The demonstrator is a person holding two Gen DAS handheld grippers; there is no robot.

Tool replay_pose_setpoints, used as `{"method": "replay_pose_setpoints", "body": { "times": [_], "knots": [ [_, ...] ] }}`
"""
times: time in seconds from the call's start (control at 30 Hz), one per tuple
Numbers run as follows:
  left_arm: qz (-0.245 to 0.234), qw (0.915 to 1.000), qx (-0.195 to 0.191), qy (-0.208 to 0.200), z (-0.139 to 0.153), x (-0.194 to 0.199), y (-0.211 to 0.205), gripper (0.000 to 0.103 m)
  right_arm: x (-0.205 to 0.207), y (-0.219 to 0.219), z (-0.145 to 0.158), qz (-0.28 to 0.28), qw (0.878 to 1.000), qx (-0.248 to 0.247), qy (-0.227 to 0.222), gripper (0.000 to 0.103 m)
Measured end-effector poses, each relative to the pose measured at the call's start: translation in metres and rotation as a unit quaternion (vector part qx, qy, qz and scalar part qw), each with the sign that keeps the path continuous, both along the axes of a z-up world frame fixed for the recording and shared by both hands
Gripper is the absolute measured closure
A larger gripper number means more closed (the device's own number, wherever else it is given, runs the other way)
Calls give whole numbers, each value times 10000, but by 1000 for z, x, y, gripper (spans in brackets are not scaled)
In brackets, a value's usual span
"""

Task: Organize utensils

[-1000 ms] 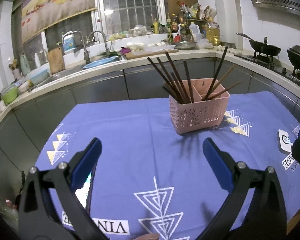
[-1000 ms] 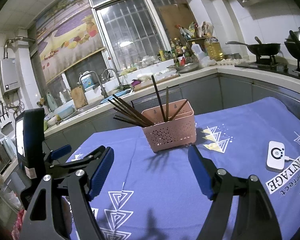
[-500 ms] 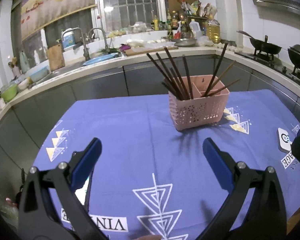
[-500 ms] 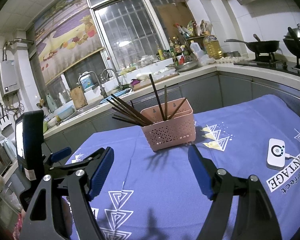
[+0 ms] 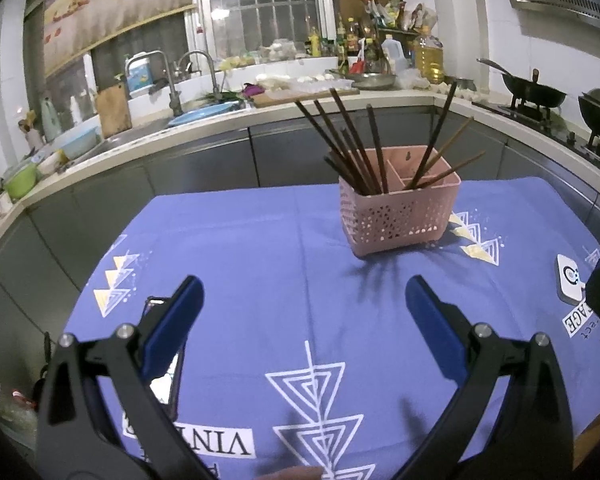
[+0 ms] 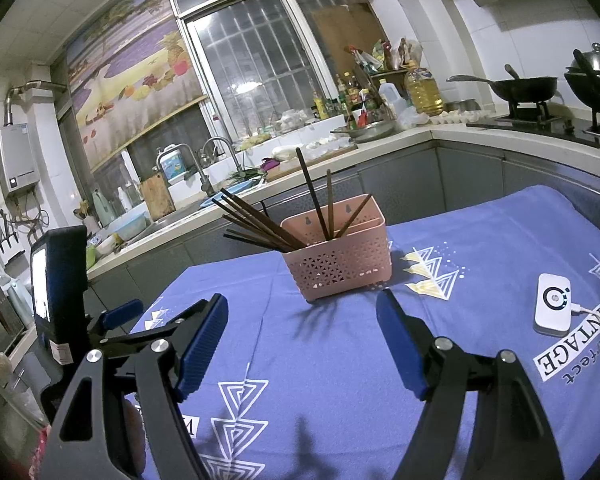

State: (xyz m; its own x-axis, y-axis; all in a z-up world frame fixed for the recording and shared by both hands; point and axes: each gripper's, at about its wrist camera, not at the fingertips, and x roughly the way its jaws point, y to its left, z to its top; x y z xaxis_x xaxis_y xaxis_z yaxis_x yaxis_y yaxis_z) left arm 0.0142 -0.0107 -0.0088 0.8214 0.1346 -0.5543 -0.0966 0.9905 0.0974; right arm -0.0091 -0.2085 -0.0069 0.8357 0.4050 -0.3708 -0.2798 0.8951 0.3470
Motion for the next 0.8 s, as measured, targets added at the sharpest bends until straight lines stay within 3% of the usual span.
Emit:
{"method": "replay_pose_setpoints", "body": {
  "times": [0.8],
  "knots": [
    [-9,9999,25,-104,5,1,-4,6,-5,4,0,-13,10000,21,24,27]
  ]
}}
